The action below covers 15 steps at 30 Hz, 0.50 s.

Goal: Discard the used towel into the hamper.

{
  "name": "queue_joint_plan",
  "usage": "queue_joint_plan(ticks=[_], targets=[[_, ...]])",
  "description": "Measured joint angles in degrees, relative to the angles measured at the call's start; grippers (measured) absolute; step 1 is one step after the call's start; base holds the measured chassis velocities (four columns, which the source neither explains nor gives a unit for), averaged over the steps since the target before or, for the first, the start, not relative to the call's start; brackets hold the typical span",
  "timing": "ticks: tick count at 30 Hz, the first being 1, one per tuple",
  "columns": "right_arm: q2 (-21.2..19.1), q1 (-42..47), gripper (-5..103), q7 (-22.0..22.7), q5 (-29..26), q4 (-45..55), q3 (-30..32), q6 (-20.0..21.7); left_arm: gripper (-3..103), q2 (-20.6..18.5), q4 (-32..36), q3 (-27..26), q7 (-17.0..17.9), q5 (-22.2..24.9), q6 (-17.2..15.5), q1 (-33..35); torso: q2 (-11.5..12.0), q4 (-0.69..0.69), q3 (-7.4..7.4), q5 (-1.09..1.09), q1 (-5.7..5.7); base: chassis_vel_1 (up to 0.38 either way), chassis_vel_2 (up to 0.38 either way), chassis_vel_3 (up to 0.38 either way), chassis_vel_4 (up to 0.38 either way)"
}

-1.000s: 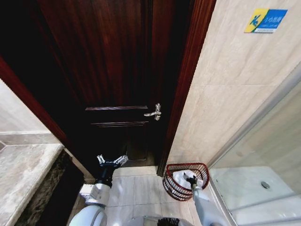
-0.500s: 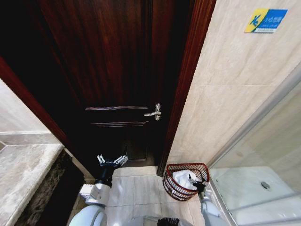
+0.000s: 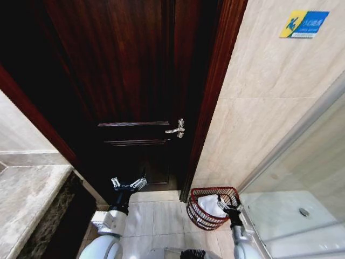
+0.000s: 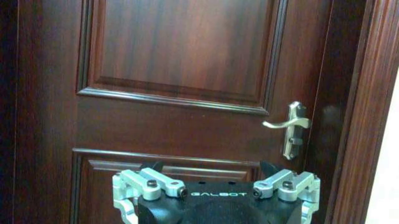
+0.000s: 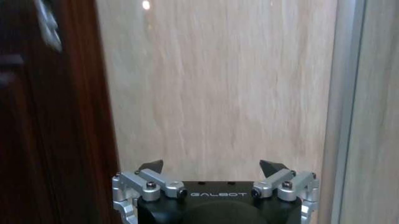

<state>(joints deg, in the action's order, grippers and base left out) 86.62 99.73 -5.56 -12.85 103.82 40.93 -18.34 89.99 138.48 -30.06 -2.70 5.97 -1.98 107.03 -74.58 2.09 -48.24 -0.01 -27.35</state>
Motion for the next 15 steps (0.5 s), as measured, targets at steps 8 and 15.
queue_joint_plan(ticks=[8, 15], targets=[[2.61, 7.49, 100, -0.03, 2.13, 14.48, -0.95, -2.09, 100, 0.00, 0.00, 0.00, 0.00, 0.00, 0.00, 0.00, 0.00, 0.01, 0.00, 0.01, 0.00, 0.000, 0.000, 0.000, 0.000], [3.92, 10.47, 100, 1.51, 4.11, 21.67, -2.65, -3.63, 100, 0.01, 0.00, 0.00, 0.00, 0.00, 0.00, 0.00, 0.00, 0.01, 0.00, 0.01, 0.00, 0.000, 0.000, 0.000, 0.000]])
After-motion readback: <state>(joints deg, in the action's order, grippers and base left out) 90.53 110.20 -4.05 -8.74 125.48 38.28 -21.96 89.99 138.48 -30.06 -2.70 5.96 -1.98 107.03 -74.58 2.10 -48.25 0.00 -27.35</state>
